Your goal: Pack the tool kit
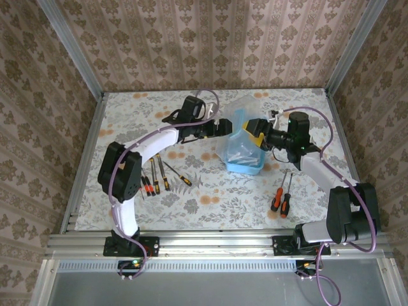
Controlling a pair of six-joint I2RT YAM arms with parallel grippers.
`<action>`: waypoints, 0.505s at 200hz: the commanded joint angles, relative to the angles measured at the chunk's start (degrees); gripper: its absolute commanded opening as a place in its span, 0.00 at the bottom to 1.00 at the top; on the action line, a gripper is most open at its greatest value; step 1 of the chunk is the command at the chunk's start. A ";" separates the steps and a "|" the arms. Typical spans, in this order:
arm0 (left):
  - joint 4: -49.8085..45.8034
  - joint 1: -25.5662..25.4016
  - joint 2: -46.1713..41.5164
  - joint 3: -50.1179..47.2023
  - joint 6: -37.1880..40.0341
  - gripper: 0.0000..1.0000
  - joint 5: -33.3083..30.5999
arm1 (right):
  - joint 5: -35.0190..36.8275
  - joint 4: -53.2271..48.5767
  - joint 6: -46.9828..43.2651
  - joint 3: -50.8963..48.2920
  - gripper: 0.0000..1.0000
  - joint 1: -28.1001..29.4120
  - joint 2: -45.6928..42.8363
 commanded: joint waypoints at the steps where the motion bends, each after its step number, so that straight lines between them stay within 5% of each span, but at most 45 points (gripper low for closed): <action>1: -1.29 1.10 -4.57 -1.83 2.48 1.00 0.26 | -0.80 -0.61 -0.65 2.65 0.89 0.63 0.21; 62: -10.54 3.93 -13.60 -8.71 7.58 1.00 -13.46 | 1.19 -6.40 -3.49 7.30 0.88 3.38 0.18; 101: -9.29 4.20 -15.11 -14.21 8.30 1.00 -16.00 | 3.11 -8.87 -5.14 11.53 0.87 6.96 3.84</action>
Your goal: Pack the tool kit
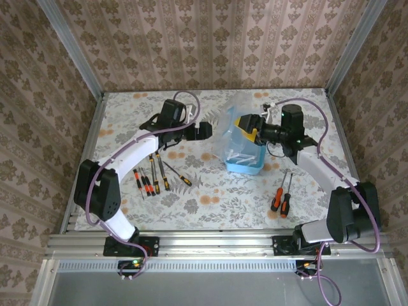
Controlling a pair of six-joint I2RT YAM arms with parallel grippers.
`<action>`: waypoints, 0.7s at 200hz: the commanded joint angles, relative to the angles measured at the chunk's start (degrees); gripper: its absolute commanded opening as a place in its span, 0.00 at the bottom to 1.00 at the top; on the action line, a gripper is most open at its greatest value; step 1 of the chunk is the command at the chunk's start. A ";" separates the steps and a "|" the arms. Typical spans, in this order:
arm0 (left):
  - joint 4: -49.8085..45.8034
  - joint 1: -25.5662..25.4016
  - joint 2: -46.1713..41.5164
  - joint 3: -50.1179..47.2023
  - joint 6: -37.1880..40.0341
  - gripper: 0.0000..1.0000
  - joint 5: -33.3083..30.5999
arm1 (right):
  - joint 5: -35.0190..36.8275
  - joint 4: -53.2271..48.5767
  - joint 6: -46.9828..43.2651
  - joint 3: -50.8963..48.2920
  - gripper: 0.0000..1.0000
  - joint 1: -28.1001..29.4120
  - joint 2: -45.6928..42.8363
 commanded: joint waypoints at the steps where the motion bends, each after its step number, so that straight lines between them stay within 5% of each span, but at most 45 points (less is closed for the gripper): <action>1: -1.85 0.21 -0.53 -2.98 2.15 1.00 -3.74 | 1.61 -2.32 -2.47 3.59 0.87 2.07 2.45; 140: 4.98 4.24 2.14 -8.99 -0.26 1.00 -3.10 | 11.49 -21.03 -12.51 24.39 0.85 15.71 14.86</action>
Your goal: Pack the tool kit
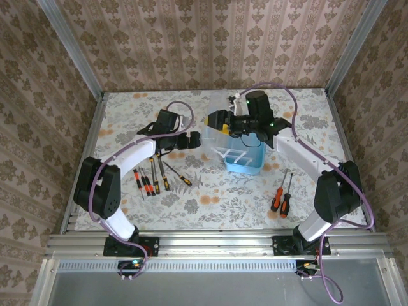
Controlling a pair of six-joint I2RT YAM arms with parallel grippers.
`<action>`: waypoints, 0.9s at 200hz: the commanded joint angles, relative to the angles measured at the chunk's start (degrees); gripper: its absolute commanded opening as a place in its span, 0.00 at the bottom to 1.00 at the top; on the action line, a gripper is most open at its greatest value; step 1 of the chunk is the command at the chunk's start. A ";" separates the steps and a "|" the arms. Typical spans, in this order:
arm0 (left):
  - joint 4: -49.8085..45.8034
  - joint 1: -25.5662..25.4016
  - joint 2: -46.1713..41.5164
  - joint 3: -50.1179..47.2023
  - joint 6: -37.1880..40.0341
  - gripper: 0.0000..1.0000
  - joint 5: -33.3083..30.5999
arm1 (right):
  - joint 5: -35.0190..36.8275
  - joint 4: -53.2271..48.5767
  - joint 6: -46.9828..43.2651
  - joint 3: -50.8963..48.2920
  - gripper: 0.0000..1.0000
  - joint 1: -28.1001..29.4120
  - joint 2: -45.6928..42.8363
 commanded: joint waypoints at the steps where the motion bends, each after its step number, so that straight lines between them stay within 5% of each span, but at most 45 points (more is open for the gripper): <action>1: 3.42 0.41 1.19 -1.94 -0.84 1.00 0.56 | 2.84 -4.87 -3.23 3.63 0.85 1.63 3.11; 78: 11.04 2.71 1.89 -7.10 -1.28 1.00 3.44 | 8.92 -15.83 -10.45 9.01 0.86 0.34 -4.58; 138: 13.74 3.94 5.22 -6.65 -1.30 1.00 6.47 | 17.03 -15.24 -10.32 -11.25 0.86 -20.63 -16.93; 180: 14.12 4.00 8.20 -5.76 -2.20 1.00 6.50 | 21.67 -11.77 -10.79 -19.88 0.85 -23.99 -13.96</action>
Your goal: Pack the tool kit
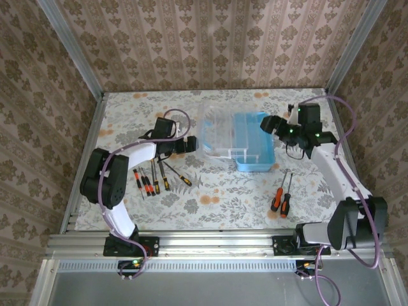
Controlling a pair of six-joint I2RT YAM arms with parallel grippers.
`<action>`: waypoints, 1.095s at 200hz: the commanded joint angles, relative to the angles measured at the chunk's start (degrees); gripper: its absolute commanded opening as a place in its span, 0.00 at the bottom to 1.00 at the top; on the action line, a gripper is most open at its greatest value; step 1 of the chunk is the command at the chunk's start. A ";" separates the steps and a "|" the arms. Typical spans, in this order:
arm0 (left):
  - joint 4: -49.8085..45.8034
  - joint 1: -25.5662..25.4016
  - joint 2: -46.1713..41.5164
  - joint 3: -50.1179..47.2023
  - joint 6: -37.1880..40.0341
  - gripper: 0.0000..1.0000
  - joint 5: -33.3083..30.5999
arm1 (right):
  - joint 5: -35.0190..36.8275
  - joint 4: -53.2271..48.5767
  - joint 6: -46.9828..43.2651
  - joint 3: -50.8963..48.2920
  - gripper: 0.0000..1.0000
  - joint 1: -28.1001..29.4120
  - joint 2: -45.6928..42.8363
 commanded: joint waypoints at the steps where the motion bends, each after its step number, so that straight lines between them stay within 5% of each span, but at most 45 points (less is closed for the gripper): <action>1: 1.27 0.28 1.38 0.73 -1.19 1.00 1.46 | 4.47 1.34 -0.72 -3.18 0.85 -0.73 1.96; 70: 0.07 2.15 1.24 0.14 -0.71 1.00 1.47 | 5.83 3.68 -2.30 -4.34 0.77 -1.92 10.39; 109: -1.84 2.14 0.94 1.94 -0.66 1.00 1.40 | 5.03 2.83 -3.26 -3.56 0.75 -1.92 8.03; 158: -15.82 3.55 -6.60 8.25 -0.11 1.00 -4.19 | 12.13 -2.36 -6.59 1.18 0.76 -2.67 11.12; 219: -25.03 9.12 -14.00 15.32 -1.92 1.00 -3.51 | 3.33 2.76 -3.61 -4.24 0.77 -0.88 13.14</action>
